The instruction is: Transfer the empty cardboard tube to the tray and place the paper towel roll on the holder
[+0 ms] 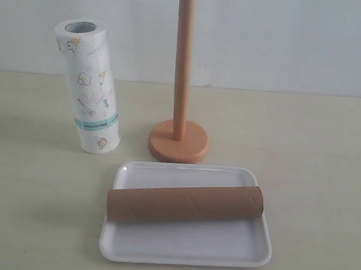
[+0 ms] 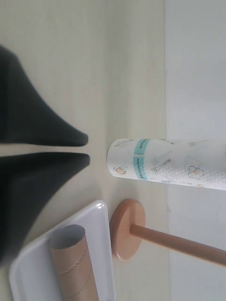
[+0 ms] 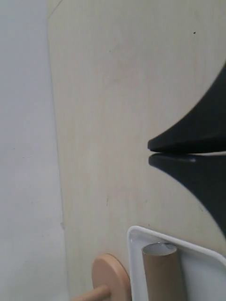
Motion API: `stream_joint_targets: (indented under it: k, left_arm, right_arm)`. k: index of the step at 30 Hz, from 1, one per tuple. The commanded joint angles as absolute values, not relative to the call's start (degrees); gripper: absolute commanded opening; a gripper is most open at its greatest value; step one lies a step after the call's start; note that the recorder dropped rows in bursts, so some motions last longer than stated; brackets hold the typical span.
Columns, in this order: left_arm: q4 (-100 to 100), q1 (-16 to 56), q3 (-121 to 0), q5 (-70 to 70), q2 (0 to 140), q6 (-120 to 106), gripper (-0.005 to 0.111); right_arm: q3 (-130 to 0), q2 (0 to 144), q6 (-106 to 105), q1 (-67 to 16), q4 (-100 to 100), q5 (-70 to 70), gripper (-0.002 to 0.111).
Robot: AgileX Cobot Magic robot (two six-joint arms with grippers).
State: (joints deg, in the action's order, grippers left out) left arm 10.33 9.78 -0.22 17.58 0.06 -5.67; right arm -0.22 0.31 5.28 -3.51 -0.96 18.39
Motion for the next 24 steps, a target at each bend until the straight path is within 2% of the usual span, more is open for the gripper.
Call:
stream_joint_targets:
  k: [1, 24]
  left_arm:
    - [10.72, 9.78, 0.00, 17.37, 0.00, -5.87, 0.004]
    - [10.72, 9.78, 0.00, 17.52, 0.00, -5.87, 0.004]
  right_arm:
    - [0.00, 0.00, 3.54, -3.32, -0.56, 19.62, 0.000]
    - [0.00, 0.00, 1.06, -3.32, -0.70, 19.94, 0.000]
